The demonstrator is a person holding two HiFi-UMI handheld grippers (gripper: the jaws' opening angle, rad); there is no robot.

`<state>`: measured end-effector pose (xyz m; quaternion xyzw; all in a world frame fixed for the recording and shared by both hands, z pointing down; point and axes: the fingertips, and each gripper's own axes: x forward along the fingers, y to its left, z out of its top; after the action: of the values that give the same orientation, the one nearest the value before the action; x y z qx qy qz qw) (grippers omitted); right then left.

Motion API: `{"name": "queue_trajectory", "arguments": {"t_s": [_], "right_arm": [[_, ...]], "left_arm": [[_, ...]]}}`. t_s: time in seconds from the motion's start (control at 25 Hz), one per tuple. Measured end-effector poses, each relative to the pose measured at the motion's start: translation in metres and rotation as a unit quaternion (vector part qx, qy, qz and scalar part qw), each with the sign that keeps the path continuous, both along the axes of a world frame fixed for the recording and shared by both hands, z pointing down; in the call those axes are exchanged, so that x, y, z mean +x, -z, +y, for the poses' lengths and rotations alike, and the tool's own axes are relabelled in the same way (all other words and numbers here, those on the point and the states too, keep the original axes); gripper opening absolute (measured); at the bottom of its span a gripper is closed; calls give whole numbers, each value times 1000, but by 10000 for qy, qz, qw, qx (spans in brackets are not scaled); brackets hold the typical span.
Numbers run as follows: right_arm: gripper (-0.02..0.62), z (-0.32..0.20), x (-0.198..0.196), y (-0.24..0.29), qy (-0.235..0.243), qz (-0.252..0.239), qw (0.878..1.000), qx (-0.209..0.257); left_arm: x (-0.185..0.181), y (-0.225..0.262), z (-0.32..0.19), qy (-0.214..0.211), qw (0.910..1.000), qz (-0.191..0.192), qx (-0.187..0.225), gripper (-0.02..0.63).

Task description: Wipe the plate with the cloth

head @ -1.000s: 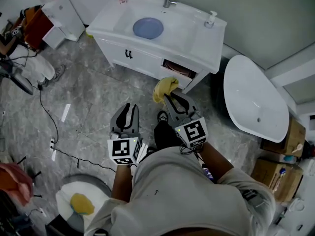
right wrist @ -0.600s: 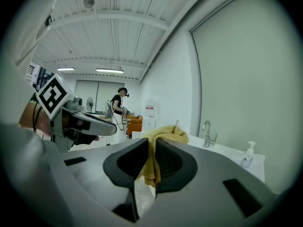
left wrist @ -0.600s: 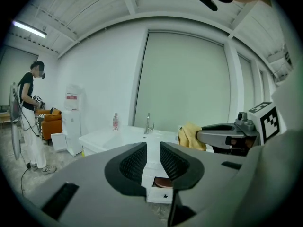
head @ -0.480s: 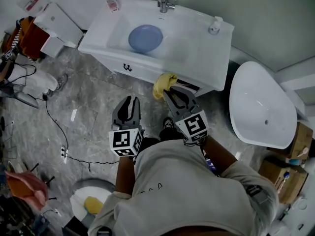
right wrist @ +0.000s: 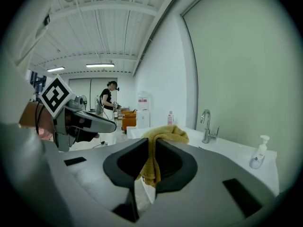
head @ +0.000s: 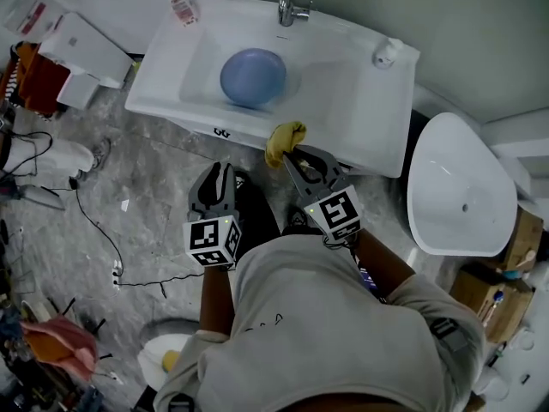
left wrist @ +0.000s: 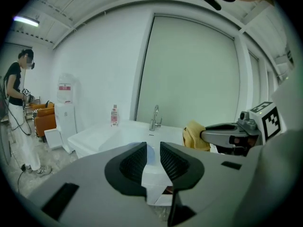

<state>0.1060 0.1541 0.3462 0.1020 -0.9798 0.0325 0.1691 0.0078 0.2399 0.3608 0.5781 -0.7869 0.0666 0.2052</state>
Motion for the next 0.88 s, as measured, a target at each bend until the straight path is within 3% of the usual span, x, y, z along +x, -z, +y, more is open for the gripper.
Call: {"name": "queue_trajectory", "arguments": {"t_s": [0.24,0.52,0.88], "right_arm": [[48,-45,-70,-6,-512,252,9983,113],[48,-82,-142,-5,-1164,478,9920,82],[48,-117,-190,-34,-1375,911,9863,-79]], "left_arm": [[-76,-8,-56,-701,9974,130,-87,98],[-142,-11,-109,-1713,9848,275,-111,98],[-206,-53,-148,-1834,9800,534,-560,98]]}}
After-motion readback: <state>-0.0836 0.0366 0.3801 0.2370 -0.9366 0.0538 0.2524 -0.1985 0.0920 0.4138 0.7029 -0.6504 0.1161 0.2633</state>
